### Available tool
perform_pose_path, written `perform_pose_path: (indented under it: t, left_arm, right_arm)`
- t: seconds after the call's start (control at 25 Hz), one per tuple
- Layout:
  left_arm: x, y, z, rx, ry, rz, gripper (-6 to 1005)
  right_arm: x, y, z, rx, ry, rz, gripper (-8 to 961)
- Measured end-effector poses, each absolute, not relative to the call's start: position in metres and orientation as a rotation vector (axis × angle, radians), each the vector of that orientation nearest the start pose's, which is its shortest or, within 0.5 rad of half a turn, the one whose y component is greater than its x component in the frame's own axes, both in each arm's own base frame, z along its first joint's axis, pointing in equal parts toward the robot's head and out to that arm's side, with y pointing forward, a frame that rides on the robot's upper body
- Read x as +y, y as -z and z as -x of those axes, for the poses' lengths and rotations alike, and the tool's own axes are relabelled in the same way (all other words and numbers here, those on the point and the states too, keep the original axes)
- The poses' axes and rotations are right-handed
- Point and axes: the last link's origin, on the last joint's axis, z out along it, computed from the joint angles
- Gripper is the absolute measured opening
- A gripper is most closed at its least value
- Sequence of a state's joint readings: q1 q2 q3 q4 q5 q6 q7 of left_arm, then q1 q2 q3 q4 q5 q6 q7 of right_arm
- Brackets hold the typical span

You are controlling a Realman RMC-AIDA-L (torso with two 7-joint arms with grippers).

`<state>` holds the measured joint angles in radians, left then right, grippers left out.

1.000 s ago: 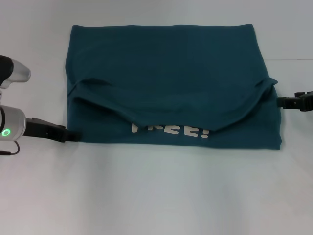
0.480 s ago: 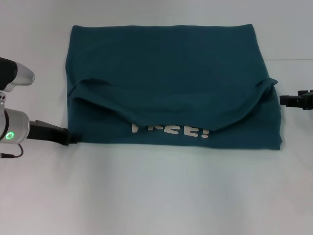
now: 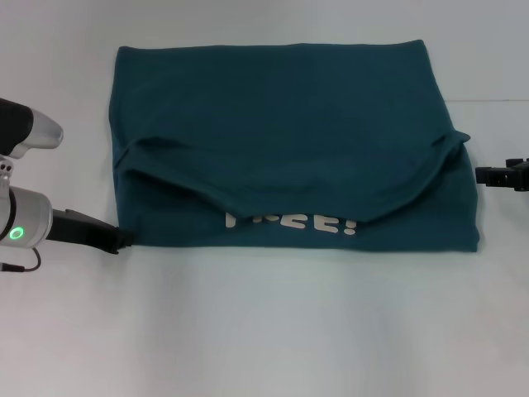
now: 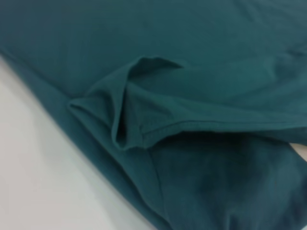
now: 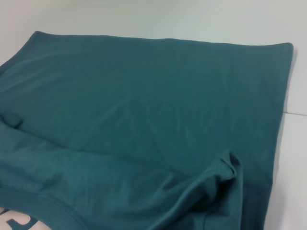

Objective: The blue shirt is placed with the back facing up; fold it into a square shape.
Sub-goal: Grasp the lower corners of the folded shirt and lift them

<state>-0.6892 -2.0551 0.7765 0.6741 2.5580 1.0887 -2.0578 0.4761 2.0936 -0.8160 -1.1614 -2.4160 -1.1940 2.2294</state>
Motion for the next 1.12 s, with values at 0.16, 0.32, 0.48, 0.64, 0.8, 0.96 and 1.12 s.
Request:
perform_pose_path:
  t: [0.16, 0.32, 0.48, 0.64, 0.8, 0.96, 1.12]
  left_arm:
    - [0.392, -0.004, 0.297, -1.137, -0.086, 2.405, 41]
    - [0.39, -0.008, 0.291, -1.132, -0.075, 2.43, 41]
    - [0.388, -0.011, 0.289, -1.129, -0.07, 2.443, 41]
    - [0.387, -0.011, 0.288, -1.13, -0.071, 2.451, 41]
    - [0.386, -0.011, 0.288, -1.126, -0.074, 2.458, 41]
    - [0.386, -0.011, 0.288, -1.118, -0.078, 2.463, 41]
    - [0.385, -0.01, 0.288, -1.121, -0.079, 2.466, 41]
  right_arm:
    - [0.379, -0.082, -0.281, 1.11, -0.149, 2.156, 614]
    - [0.375, -0.095, -0.267, 1.103, -0.148, 2.168, 614]
    - [0.366, -0.101, -0.261, 1.173, -0.086, 2.177, 614]
    - [0.357, -0.095, -0.269, 1.279, 0.0, 2.145, 614]
    - [0.353, -0.084, -0.283, 1.361, 0.024, 2.111, 613]
    - [0.359, -0.072, -0.295, 1.382, 0.02, 2.093, 613]
    - [0.367, -0.066, -0.296, 1.368, 0.017, 2.096, 613]
